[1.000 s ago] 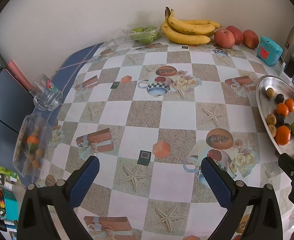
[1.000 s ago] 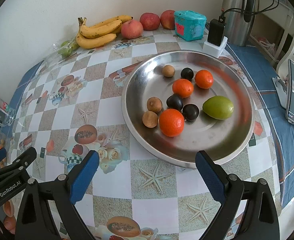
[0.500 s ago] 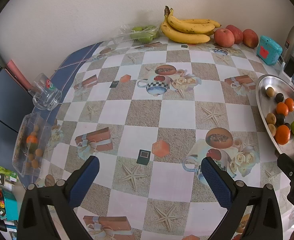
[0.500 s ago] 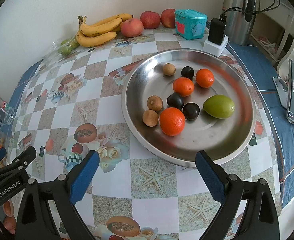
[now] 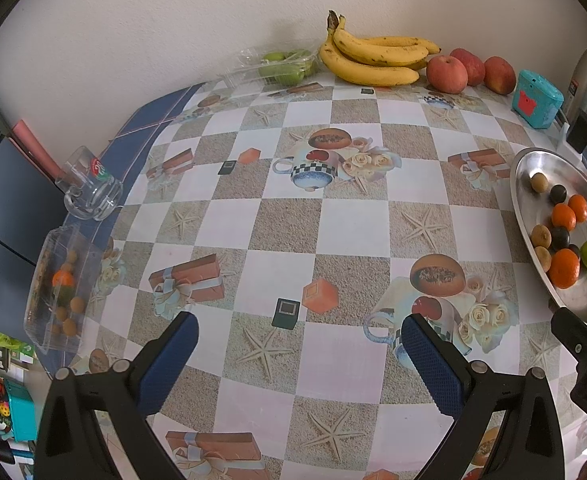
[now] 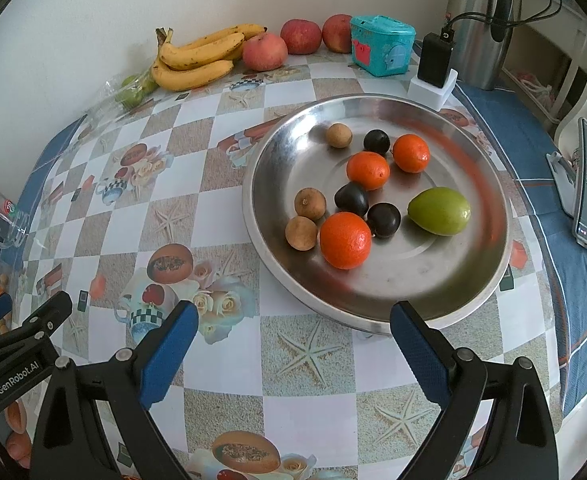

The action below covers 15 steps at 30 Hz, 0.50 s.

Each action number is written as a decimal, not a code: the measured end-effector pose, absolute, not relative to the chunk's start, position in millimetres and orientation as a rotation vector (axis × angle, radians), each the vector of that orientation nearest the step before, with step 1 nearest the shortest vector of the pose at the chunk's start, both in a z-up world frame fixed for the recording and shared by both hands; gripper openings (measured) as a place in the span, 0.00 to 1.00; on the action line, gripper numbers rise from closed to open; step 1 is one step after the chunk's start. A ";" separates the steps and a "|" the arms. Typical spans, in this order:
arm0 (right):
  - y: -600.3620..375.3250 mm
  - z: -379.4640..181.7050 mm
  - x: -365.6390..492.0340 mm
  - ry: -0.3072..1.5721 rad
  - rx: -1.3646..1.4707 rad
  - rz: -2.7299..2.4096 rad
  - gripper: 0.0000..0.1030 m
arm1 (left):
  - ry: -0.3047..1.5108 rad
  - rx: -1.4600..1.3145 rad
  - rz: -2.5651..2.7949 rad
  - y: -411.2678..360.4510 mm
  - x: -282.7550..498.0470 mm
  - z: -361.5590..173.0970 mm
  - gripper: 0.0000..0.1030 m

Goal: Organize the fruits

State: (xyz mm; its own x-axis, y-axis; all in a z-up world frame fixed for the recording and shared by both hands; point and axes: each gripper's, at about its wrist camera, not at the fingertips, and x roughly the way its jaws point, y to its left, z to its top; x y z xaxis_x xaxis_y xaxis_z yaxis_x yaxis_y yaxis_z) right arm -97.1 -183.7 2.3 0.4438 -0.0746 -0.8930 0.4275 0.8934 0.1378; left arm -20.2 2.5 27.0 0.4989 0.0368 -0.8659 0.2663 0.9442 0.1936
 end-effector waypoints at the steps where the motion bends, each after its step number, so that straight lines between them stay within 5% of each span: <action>1: -183.7 2.2 -97.2 1.072 0.370 -0.320 0.94 | 1.044 0.321 -0.142 2.5 -20.3 27.0 1.00; 15: -184.2 2.3 -97.0 1.072 0.370 -0.320 0.94 | 1.044 0.321 -0.143 3.1 -19.7 27.4 1.00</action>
State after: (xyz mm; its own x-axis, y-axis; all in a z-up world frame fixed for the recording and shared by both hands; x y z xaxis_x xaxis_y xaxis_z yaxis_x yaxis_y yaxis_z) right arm -97.0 -184.2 2.3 0.4434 -0.0741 -0.8933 0.4270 0.8937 0.1378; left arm -19.7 3.1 27.4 0.4984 0.0356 -0.8662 0.2673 0.9442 0.1926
